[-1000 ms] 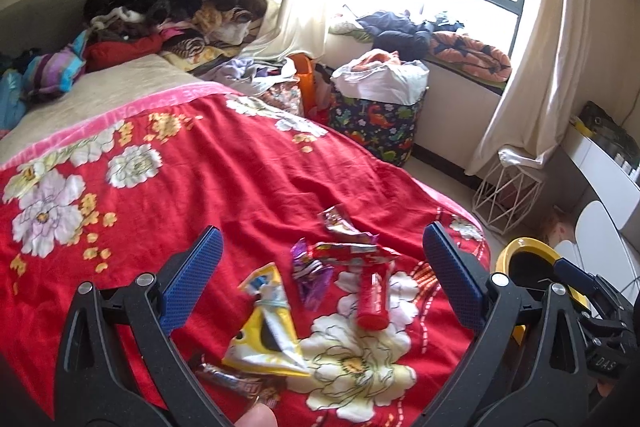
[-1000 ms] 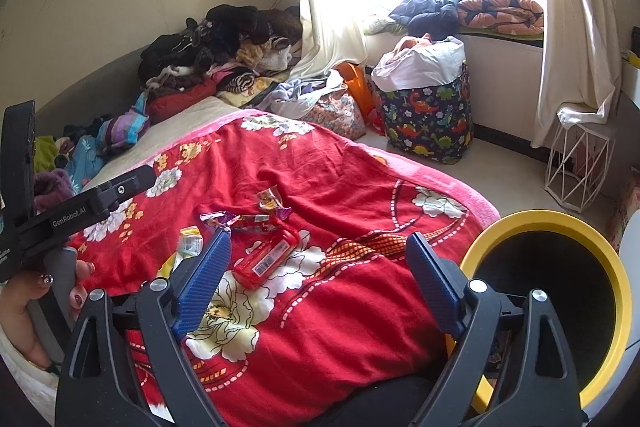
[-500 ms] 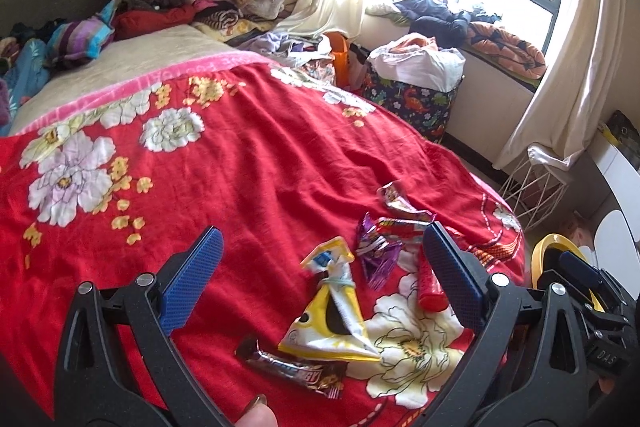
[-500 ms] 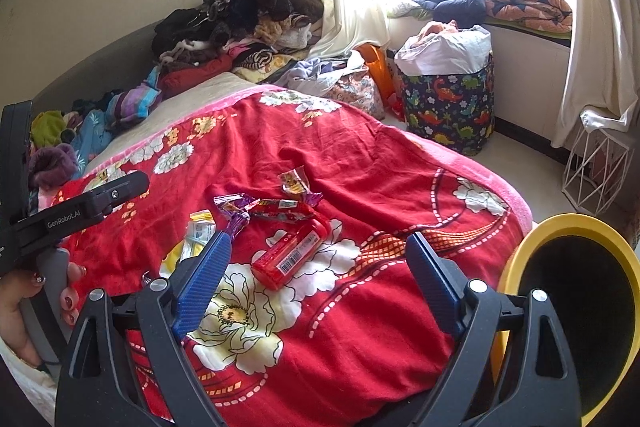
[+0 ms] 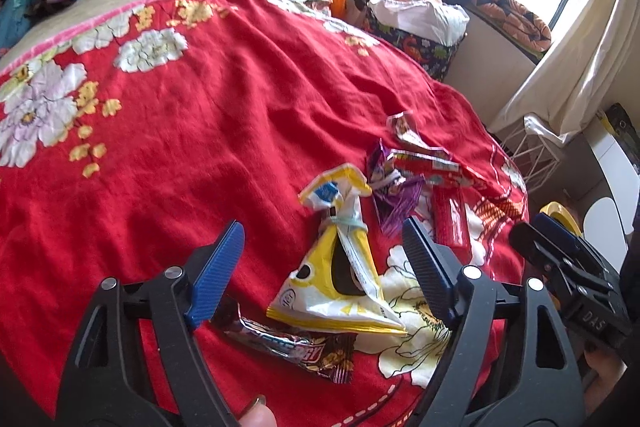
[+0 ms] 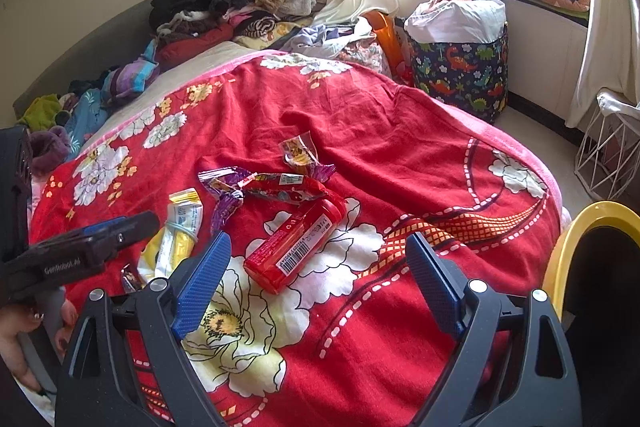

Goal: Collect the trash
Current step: 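Grasp the yellow-white chip bag with the left tool while the right tool grasps the red candy tube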

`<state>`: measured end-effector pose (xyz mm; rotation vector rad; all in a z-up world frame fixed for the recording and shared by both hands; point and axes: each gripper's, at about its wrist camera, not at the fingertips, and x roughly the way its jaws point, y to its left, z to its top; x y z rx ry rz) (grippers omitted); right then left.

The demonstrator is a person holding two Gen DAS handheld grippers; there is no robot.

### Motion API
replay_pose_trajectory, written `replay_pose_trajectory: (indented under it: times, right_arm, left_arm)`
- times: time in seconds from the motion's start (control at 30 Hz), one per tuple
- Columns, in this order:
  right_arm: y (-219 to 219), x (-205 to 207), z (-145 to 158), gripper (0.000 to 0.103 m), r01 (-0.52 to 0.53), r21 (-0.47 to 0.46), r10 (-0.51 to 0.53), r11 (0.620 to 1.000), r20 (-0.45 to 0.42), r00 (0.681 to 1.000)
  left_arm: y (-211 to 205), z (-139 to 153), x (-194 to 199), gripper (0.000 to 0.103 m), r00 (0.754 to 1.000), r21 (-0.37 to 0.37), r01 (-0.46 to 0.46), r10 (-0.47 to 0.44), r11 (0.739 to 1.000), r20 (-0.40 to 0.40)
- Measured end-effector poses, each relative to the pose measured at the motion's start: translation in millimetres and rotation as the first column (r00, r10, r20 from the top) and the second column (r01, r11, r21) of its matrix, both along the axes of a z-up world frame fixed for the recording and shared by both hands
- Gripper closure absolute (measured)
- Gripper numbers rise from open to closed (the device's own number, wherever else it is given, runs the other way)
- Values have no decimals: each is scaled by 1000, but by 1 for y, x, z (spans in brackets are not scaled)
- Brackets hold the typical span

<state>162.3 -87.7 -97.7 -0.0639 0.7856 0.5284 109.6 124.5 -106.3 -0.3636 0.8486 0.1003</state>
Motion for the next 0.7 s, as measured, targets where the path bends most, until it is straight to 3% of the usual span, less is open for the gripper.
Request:
replay_pose_trajectory:
  times: [0.47,0.57,0.67,0.7]
  right_arm:
    - [23,39,-40,20,18,-3,-18,1000,-161,987]
    - [24,45,-53,28,15,22,-10,1000,-222,975]
    - [24,44,-58,48,-2,11,5,1000,-229,973]
    - [23,43,-58,59,-9,13,12,1000,-229,973]
  left_arm:
    - [-13,-26,11,38,995,-8,63,-64,998,-74]
    - [-16,-29,12,38,994,-8,71,-72,997,-81]
    - [-16,-32,12,41,993,-1,73,-73,997,-88]
    - [-17,-32,12,41,993,0,73,-73,997,-90]
